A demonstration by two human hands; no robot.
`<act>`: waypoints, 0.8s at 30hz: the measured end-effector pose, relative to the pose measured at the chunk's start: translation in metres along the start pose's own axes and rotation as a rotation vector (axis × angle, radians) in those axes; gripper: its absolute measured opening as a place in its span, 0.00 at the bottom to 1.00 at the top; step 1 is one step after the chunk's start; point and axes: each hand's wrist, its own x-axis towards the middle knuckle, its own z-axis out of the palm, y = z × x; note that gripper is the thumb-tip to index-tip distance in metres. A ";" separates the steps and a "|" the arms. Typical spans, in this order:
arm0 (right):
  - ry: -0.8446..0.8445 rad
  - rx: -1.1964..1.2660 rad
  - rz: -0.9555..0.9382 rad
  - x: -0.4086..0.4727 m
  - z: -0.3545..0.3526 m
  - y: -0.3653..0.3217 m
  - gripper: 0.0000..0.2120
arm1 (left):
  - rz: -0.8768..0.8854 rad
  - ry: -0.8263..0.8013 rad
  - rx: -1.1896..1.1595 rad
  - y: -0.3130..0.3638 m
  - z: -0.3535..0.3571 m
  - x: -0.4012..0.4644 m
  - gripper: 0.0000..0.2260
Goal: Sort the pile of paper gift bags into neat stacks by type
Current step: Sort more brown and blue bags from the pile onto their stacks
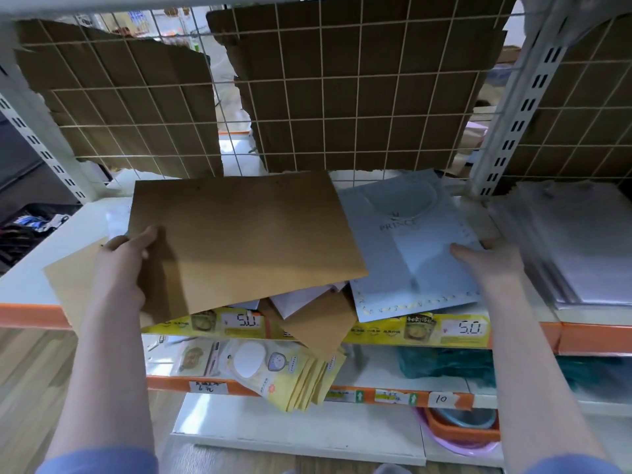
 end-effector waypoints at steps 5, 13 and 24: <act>-0.102 0.040 -0.023 -0.007 0.009 0.004 0.16 | 0.018 -0.033 -0.026 0.000 0.015 -0.013 0.12; -0.204 0.055 -0.022 -0.021 0.019 0.008 0.16 | -0.041 -0.103 -0.057 -0.009 0.052 -0.047 0.10; -0.189 0.110 -0.144 -0.030 -0.020 0.025 0.12 | -0.102 -0.084 -0.099 -0.025 0.060 -0.076 0.29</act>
